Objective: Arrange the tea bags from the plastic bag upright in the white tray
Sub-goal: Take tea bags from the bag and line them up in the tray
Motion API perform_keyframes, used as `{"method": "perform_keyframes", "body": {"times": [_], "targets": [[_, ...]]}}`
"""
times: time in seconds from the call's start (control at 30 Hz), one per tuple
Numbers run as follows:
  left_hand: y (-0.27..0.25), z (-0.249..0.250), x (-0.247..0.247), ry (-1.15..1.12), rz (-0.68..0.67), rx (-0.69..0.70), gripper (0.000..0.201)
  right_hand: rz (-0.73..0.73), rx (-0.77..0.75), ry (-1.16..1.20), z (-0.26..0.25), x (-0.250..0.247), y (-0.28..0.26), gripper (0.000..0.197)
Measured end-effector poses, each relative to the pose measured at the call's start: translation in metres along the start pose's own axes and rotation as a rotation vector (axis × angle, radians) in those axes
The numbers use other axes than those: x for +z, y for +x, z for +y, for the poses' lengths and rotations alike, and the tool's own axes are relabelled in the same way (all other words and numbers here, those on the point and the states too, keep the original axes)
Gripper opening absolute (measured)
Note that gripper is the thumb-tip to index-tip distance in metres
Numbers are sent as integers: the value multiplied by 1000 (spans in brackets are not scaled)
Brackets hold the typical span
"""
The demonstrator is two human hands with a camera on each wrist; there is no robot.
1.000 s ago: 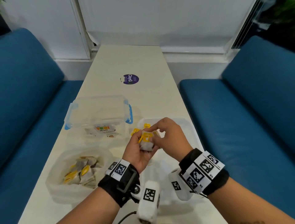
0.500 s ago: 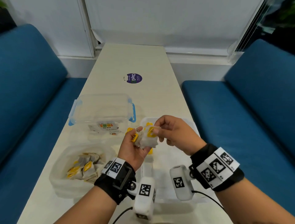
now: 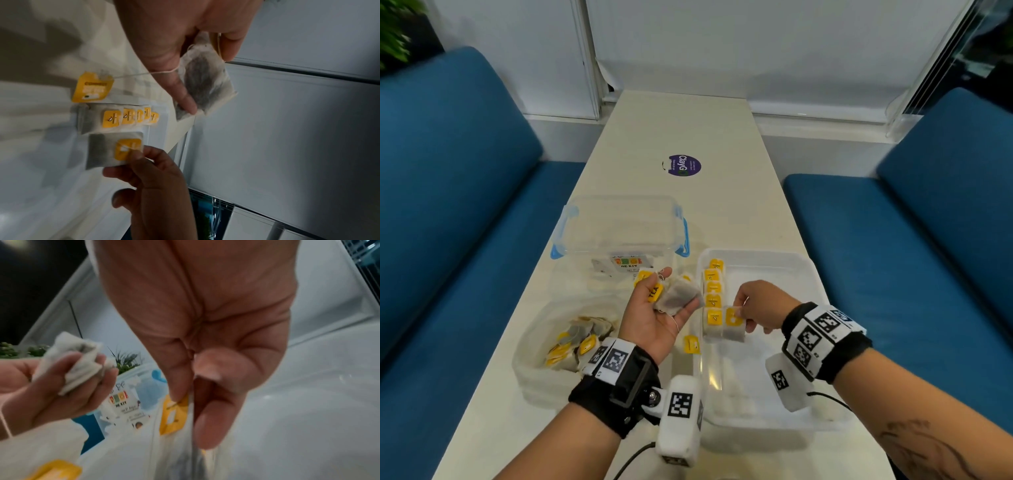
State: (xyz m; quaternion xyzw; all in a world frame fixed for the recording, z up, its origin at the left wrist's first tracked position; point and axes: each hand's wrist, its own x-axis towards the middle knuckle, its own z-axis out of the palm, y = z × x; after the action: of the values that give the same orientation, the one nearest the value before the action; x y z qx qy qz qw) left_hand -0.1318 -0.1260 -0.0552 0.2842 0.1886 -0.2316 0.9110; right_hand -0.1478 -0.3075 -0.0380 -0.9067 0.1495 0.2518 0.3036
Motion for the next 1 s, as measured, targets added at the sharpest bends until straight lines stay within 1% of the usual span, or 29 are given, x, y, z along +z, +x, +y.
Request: {"method": "perform_keyframes", "body": {"times": [0.07, 0.17, 0.3, 0.4, 0.53, 0.63, 0.7, 0.77, 0.83, 0.87, 0.9, 0.93, 0.97, 1.0], "targets": [[-1, 1, 0, 4, -7, -8, 18, -103, 40, 12, 0, 10, 8, 13], [-4, 0, -1, 6, -17, -24, 18, -221, 80, 30, -3, 21, 17, 10], [-7, -1, 0, 21, -28, -30, 18, -295, 126, -14, -8, 30, 30, 5], [-7, -2, -2, 28, -30, -39, 19, -316, 150, -66, -9, 32, 40, 10], [-8, -5, -4, 46, -35, -42, 19, -319, 196, -38, -10, 33, 45, 13], [-10, -8, -5, 60, -34, -48, 19, -293, 213, 42, -9, 35, 44, 10], [-11, -8, -5, 65, -32, -49, 19, -246, 206, 59, -8, 36, 41, 10], [-12, -8, -5, 64, -31, -51, 19, -112, 157, 51, -5, 31, 37, 16], [-14, -8, -4, 55, -35, -52, 19, 57, 60, 66, -6, 19, 26, 22], [-14, -8, -4, 50, -36, -52, 19, 115, 3, 105, -8, 13, 18, 20], [-15, -8, -2, 43, -36, -54, 19, 133, -49, 169, -10, 6, 10, 15], [-16, -8, -1, 36, -36, -57, 19, 115, -103, 250, -12, 0, 1, 8], [-17, -9, 1, 25, -37, -63, 19, 72, -156, 332, -14, -4, -7, 9], [-17, -9, 3, 14, -37, -70, 20, 15, -202, 403, -15, -6, -16, 15]]}}
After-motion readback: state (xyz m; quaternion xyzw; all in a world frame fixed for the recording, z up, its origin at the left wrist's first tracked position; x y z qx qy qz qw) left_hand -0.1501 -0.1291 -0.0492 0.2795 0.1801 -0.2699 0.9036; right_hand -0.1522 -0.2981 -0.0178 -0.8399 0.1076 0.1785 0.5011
